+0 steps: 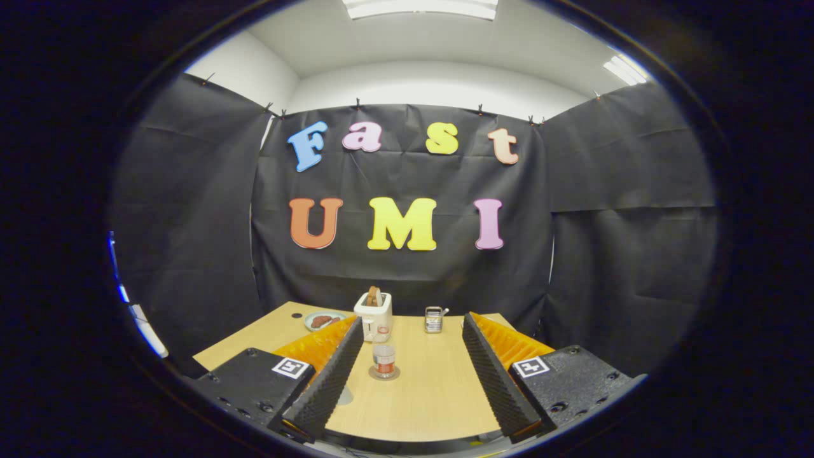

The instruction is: Take the bottle from table, then pour the juice into the cup, finally place the bottle on the coaster

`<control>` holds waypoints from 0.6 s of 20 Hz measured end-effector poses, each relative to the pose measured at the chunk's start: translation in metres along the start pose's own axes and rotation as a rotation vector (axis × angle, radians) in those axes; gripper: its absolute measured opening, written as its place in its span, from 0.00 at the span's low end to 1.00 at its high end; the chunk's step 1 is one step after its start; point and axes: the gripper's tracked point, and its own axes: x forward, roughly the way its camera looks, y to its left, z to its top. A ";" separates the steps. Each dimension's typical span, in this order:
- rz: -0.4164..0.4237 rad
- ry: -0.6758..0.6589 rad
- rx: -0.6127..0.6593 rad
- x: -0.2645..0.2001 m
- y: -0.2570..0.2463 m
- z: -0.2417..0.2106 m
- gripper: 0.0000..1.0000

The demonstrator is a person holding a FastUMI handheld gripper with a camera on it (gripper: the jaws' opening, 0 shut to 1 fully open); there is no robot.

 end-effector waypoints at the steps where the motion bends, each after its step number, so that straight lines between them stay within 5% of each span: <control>1: 0.007 -0.005 0.003 -0.002 0.002 0.001 1.00; 12: 0.007 -0.036 0.018 -0.010 -0.005 -0.003 1.00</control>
